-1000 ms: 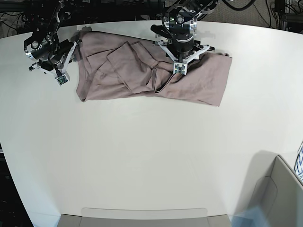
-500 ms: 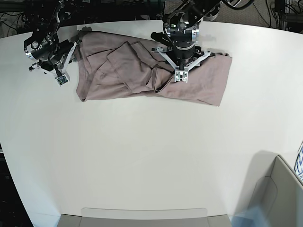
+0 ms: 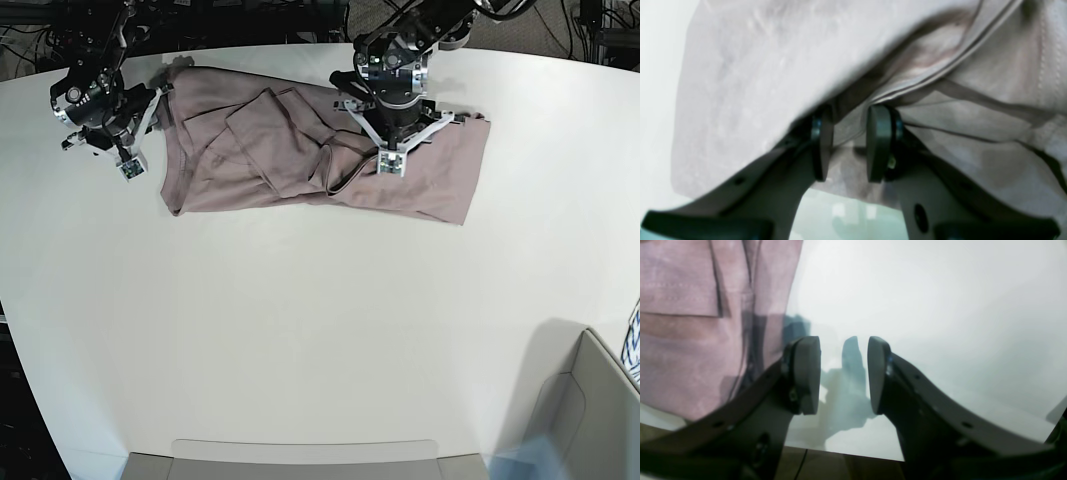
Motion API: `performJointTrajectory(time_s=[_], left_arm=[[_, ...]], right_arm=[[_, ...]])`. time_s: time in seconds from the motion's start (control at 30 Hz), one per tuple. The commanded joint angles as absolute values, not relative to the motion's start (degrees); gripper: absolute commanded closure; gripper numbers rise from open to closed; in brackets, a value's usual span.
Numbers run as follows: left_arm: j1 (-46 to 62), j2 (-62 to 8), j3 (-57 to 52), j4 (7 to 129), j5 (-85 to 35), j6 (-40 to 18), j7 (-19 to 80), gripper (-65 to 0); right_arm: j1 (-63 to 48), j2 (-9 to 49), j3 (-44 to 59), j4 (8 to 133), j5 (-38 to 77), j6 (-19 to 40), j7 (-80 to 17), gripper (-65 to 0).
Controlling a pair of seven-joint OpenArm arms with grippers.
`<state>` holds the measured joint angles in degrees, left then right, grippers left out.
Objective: Fold the T-shirt properly
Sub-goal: 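Lower the left gripper onto the middle of the pink shirt and grasp, then drag the grasped fabric with the left gripper toward the right gripper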
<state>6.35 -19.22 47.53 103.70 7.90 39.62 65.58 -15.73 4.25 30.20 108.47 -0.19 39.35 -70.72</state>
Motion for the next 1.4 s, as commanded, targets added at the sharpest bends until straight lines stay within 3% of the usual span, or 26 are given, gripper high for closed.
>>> performJointTrajectory(time_s=[0.0,0.13,0.27,0.3,0.77,1.37], left_arm=[[5.85,-19.3,47.43,104.31,8.84,40.0,65.19,-19.1],[5.85,-19.3,47.43,103.16,8.84,40.0,65.19,-16.6],[5.76,-19.3,47.43,101.23,8.75,40.0,65.54,-0.8],[5.76,-19.3,47.34,101.23,8.75,40.0,65.63,0.0],[6.11,-16.57,48.04,110.2,8.57,40.0,77.32,0.0],[6.29,-10.59,53.58,113.1,8.48,40.0,80.0,0.0]], right_arm=[[-15.34,4.79,30.37,109.23,-0.04,40.0,-70.37,-24.1],[-15.34,4.7,30.37,109.23,-0.04,40.0,-70.37,-24.1],[-15.34,4.7,30.37,109.23,-0.04,40.0,-70.37,-24.1],[-15.34,4.7,30.37,109.23,-0.04,40.0,-70.37,-24.1],[-15.34,4.35,30.37,109.23,-0.04,40.0,-70.37,-24.1],[-15.6,4.35,30.37,109.23,-0.04,40.0,-70.37,-24.1]])
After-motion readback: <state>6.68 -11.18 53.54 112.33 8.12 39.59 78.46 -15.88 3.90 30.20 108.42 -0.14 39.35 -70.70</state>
